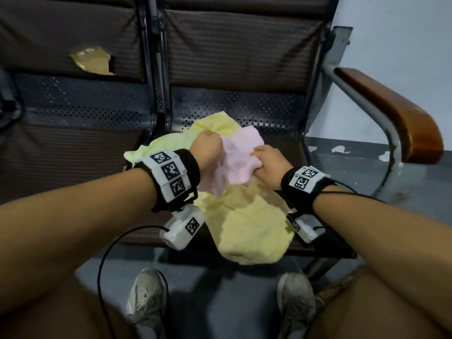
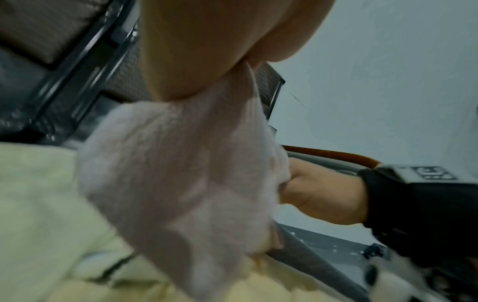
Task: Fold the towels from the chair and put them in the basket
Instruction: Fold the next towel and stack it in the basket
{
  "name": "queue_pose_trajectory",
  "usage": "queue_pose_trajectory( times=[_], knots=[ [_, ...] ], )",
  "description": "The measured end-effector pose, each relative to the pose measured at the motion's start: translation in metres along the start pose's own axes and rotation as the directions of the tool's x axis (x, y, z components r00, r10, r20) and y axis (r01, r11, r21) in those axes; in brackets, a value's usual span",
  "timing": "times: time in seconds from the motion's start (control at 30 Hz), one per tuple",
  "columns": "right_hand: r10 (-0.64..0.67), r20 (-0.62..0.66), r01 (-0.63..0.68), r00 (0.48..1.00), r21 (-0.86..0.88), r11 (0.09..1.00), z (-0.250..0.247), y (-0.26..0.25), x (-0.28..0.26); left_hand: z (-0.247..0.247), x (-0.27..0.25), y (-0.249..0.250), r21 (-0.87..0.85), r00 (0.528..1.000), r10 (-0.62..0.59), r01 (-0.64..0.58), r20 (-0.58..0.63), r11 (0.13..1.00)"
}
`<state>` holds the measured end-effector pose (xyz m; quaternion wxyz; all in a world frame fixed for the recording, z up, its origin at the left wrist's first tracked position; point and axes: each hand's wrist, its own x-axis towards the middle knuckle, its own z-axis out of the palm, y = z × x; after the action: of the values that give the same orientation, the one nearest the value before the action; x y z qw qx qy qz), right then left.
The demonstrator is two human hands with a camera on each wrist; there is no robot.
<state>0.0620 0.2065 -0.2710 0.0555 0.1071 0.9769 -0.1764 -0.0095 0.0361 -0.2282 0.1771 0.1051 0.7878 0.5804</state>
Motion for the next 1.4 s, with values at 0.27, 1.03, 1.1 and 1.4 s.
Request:
queue_pose_trajectory(
  times=[0.27,1.03,1.1,1.4],
  knots=[
    [-0.080,-0.183,0.098,0.980,0.090,0.991,-0.027,-0.029,-0.022,-0.032,-0.009,-0.007,0.449,0.993,0.094,-0.051,-0.075,0.892],
    [0.155,-0.506,0.126,0.849,0.479,0.869,-0.039,-0.006,-0.021,-0.012,-0.006,-0.002,0.401,0.970,0.230,-0.243,0.080,0.883],
    [0.126,-0.456,0.145,0.881,0.512,0.846,-0.040,-0.013,-0.023,-0.008,-0.008,0.000,0.413,0.967,0.227,-0.255,0.116,0.874],
    [-0.020,-0.171,0.040,0.985,0.116,0.992,-0.026,0.006,-0.026,0.000,0.003,0.002,0.296,0.965,0.241,-0.201,-0.104,0.934]
  ],
)
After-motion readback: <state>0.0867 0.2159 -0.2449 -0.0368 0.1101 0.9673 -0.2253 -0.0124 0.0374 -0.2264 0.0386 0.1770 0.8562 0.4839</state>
